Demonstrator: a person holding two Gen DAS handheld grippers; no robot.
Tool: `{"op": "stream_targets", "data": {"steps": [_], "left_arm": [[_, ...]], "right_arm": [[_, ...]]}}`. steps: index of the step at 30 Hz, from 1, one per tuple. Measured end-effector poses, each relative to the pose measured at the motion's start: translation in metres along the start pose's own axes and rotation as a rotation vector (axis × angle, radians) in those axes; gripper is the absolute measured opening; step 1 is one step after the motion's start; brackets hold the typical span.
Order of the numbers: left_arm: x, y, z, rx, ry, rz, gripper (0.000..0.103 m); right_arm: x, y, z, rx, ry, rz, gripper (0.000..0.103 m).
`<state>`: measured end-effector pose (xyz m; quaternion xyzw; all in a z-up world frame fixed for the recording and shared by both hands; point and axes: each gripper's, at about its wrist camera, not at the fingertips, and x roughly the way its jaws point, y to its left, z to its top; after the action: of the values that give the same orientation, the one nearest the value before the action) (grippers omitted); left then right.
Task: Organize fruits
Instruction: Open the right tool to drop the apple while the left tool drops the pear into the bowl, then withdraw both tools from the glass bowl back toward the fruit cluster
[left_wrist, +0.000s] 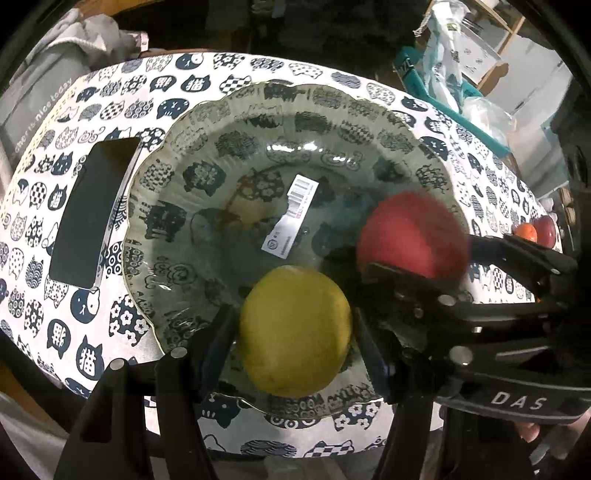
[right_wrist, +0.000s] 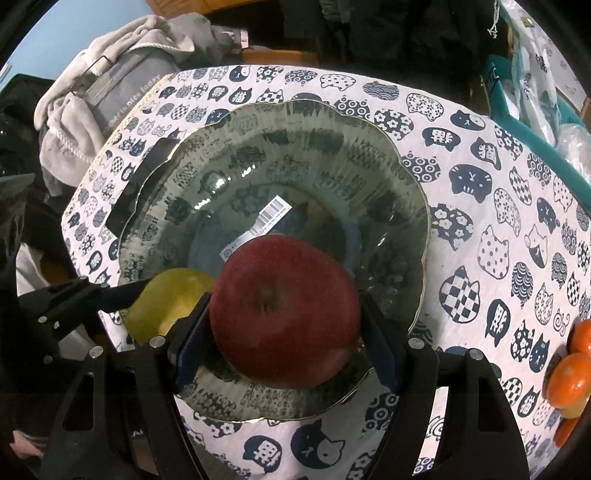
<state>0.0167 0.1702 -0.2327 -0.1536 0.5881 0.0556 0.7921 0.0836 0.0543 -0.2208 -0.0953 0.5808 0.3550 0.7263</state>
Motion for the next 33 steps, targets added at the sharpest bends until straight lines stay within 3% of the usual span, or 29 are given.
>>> {"op": "stream_targets", "data": {"steps": [4,11,21,33], "left_arm": [[-0.006,-0.005,0.001,0.006,-0.013,-0.011,0.069],[-0.021,-0.008,0.001,0.005,-0.049,-0.024,0.069],[-0.059,-0.033,0.008,0.044,-0.166,-0.057,0.069],[-0.107,-0.079,0.011,0.148,-0.288,-0.105,0.069]], "right_arm": [[-0.009,-0.001,0.002,0.020,-0.038,0.043,0.077],[-0.038,-0.004,0.008,0.040,-0.112,0.030,0.077],[-0.111,-0.019,0.010,0.056,-0.299,-0.138,0.076],[-0.199,-0.042,-0.007,0.089,-0.491,-0.235,0.076]]}}
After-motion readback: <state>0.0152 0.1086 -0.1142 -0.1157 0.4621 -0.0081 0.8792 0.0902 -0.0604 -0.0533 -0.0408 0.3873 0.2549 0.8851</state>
